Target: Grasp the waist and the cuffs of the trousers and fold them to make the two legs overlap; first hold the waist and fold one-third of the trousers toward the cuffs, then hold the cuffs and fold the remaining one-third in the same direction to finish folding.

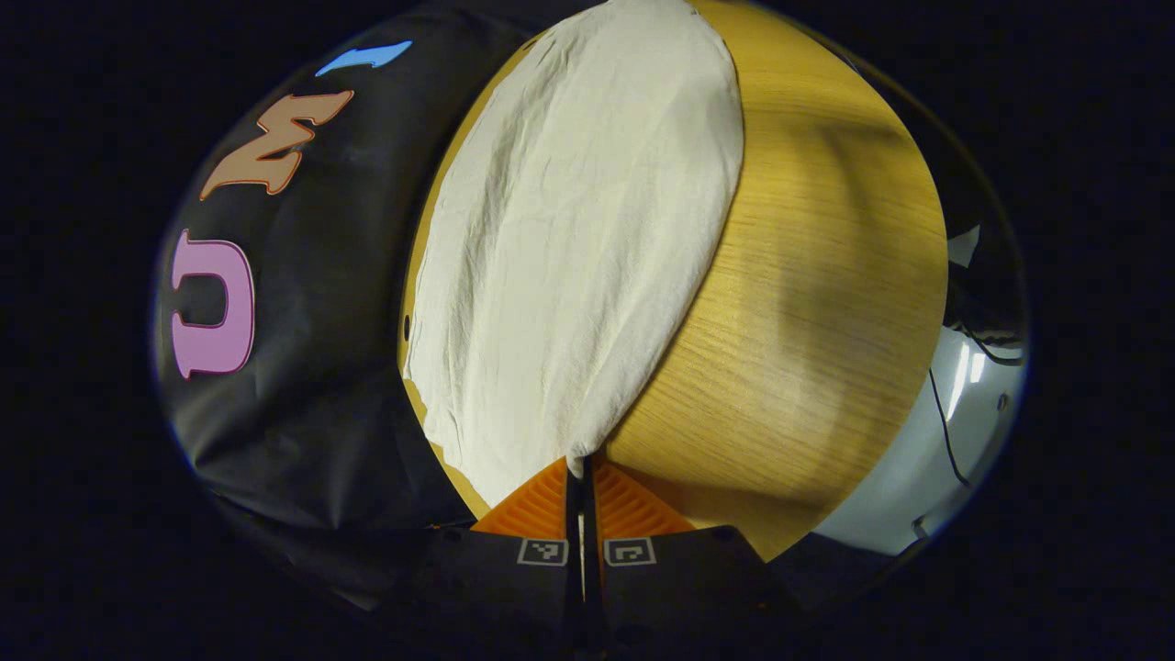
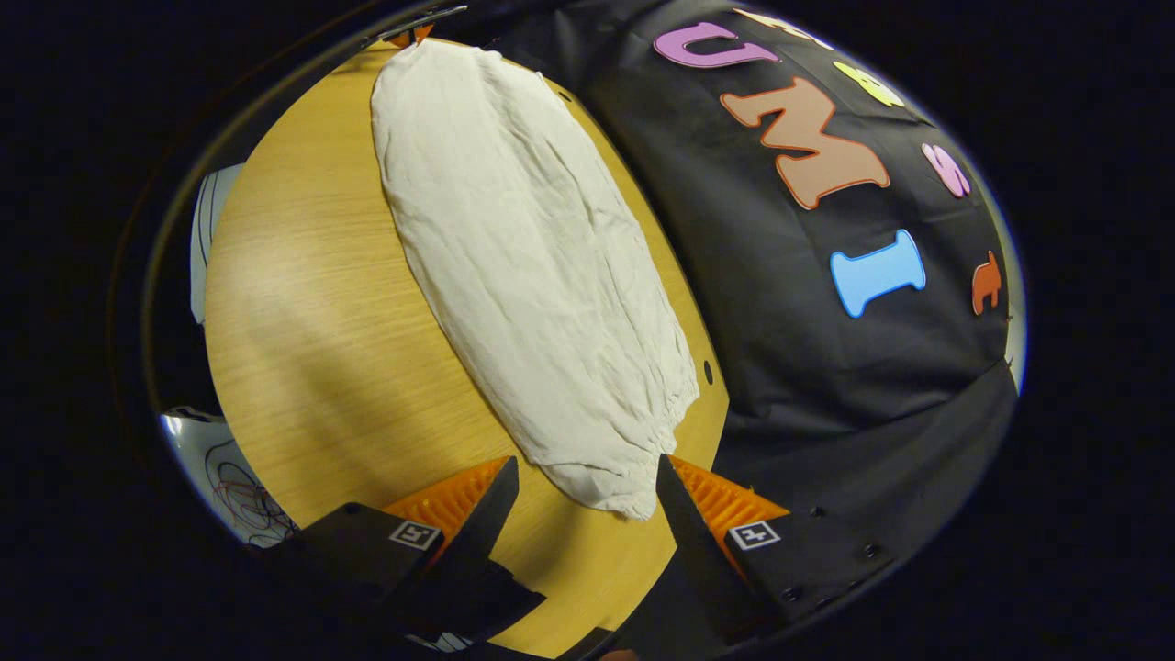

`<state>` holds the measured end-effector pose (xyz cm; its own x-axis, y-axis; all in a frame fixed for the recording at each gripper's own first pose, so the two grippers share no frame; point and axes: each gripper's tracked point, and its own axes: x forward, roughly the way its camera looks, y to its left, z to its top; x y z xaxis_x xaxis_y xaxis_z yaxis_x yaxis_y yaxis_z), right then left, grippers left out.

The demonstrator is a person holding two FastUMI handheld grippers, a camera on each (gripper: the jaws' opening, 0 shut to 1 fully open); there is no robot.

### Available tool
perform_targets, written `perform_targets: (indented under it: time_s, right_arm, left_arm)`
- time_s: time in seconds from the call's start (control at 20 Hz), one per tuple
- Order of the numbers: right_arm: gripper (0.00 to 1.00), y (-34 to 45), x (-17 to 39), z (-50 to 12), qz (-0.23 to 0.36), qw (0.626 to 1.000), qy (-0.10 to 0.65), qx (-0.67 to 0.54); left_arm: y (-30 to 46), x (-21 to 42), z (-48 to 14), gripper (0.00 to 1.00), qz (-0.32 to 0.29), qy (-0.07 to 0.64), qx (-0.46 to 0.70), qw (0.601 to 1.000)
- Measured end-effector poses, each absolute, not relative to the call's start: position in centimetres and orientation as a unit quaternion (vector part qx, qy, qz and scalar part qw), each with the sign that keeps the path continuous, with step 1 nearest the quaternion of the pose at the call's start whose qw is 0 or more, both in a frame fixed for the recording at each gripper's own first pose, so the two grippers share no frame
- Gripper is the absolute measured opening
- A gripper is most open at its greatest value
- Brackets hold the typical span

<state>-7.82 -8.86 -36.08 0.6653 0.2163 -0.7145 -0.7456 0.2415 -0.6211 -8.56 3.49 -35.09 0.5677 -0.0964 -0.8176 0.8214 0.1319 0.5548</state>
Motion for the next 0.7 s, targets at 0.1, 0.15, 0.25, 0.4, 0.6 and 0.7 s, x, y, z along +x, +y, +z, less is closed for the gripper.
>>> perform_targets:
  time_s: [0.1,0.15,0.25,0.4,0.6,0.7]
  right_arm:
    - [0.98,-9.0,-7.8,-36.9,0.331,0.731,0.251,-0.541]
    - [0.97,-8.8,-7.7,-37.4,0.336,0.725,0.250,-0.546]
    - [0.93,-8.7,-7.2,-37.7,0.341,0.716,0.247,-0.557]
    - [0.90,-8.6,-6.2,-38.3,0.341,0.713,0.245,-0.562]
    - [0.87,-8.5,-5.6,-39.3,0.339,0.715,0.251,-0.558]
    - [0.72,-8.3,-5.5,-39.5,0.338,0.710,0.249,-0.565]
  left_arm:
    - [3.5,-8.6,-35.2,0.00,-0.336,0.323,0.564,0.682]
    - [3.5,-8.6,-35.1,0.00,-0.335,0.325,0.563,0.682]
    - [3.5,-8.5,-35.1,0.00,-0.334,0.326,0.565,0.681]
    - [3.6,-8.4,-35.2,0.00,-0.329,0.326,0.568,0.680]
    - [3.5,-8.5,-35.2,0.00,-0.326,0.328,0.567,0.681]
    - [3.6,-8.4,-35.2,0.00,-0.326,0.330,0.568,0.680]
